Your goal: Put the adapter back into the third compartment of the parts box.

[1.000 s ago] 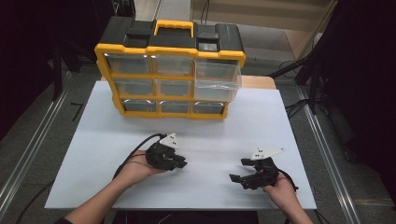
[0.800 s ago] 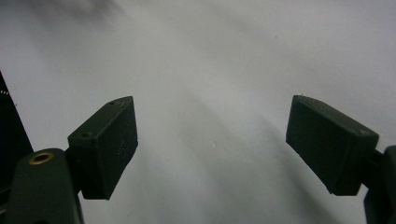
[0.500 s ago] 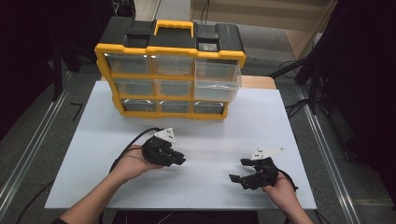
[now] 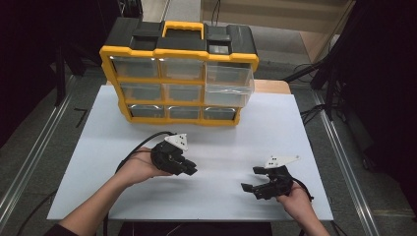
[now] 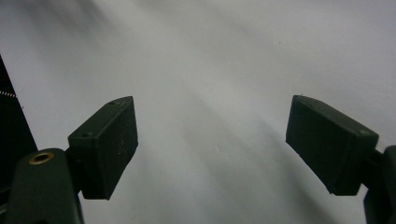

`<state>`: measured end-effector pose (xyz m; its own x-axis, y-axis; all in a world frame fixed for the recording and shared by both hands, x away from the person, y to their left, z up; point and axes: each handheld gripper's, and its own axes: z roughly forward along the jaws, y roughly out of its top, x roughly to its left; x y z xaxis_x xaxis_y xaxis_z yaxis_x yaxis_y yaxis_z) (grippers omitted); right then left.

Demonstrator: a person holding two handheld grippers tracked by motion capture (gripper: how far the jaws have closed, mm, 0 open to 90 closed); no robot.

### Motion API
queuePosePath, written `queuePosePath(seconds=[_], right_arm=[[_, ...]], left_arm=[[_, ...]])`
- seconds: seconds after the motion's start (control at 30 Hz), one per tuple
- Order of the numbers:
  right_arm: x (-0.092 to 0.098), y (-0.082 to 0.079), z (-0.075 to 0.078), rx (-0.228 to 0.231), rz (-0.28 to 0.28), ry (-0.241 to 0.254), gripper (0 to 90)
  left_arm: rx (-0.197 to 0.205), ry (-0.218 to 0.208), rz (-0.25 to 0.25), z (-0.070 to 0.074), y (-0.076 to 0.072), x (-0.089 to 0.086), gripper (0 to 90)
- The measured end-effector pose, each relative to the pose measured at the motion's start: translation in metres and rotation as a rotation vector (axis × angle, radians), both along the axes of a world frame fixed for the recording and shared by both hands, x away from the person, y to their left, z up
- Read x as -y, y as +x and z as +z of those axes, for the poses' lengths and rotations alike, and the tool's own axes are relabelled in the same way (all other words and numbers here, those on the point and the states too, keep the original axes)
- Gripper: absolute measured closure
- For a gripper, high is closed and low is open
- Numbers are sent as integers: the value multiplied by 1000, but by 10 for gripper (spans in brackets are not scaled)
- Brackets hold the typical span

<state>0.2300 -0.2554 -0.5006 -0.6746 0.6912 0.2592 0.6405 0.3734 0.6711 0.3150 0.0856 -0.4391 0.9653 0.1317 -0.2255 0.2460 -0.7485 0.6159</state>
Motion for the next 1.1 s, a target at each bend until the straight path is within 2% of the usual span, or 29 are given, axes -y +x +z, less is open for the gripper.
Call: queuePosePath(seconds=[0.1,0.27,0.63,0.73,1.1], right_arm=[[0,0,0,0,-2,0,150],[1,0,0,6,2,-2,150],[1,0,0,10,0,-2,150],[1,0,0,13,0,-1,150],[1,0,1,13,-1,-2,150]], left_arm=[[-3,-1,-18,5,2,3,772],[-5,11,-17,12,7,5,773],[-5,8,-22,29,12,6,772],[-17,0,-21,33,16,6,772],[-9,9,-49,53,21,12,772]])
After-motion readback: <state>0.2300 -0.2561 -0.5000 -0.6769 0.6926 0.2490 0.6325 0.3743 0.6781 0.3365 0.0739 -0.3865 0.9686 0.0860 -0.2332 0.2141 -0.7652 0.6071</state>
